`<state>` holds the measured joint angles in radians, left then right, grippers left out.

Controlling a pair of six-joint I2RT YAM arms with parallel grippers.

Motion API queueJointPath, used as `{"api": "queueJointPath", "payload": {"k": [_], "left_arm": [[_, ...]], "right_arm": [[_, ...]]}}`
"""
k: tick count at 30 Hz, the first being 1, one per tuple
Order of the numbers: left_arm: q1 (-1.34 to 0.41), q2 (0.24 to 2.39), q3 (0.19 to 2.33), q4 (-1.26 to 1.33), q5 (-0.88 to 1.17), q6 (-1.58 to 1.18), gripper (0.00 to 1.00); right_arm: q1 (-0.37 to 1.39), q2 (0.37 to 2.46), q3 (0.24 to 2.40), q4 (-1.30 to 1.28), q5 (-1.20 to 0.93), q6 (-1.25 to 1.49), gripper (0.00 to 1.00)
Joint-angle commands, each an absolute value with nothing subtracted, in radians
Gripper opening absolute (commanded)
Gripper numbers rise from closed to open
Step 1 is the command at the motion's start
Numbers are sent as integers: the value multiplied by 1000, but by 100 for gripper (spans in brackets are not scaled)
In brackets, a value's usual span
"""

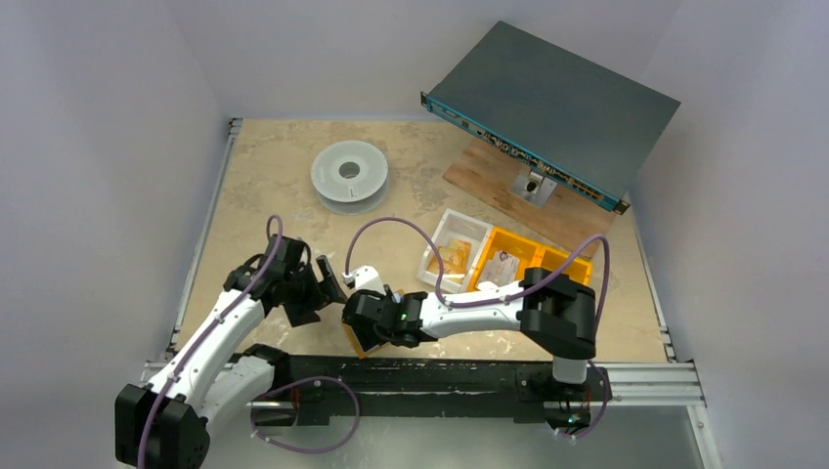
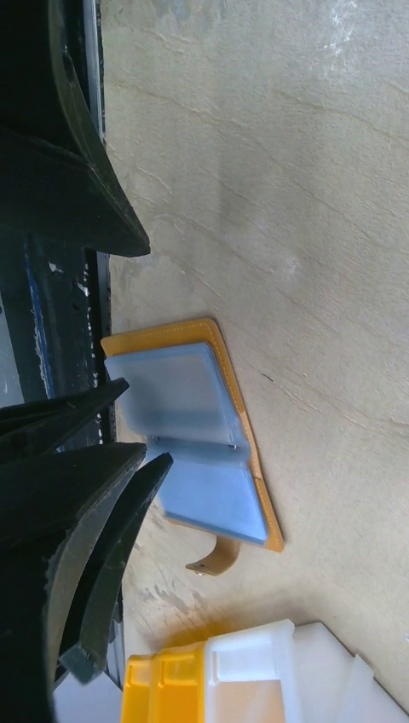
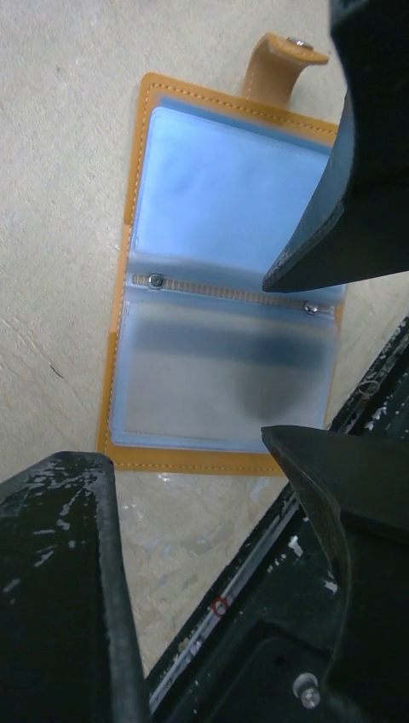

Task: Take the credit cards out of the card holder
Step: Remove the credit card from the card holder.

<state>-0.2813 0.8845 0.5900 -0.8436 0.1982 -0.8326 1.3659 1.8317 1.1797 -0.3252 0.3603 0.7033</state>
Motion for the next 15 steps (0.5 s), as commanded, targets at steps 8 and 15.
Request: {"api": "queueJointPath", "payload": {"k": [8,15], "left_arm": [[-270,912,562,-753,216,-913,80],[-270,890,536,-737,233,-921,80]], "right_arm": [[1368,1909,1253,-309,352,737,58],[1361,1918,1221,-308,322,798,40]]}}
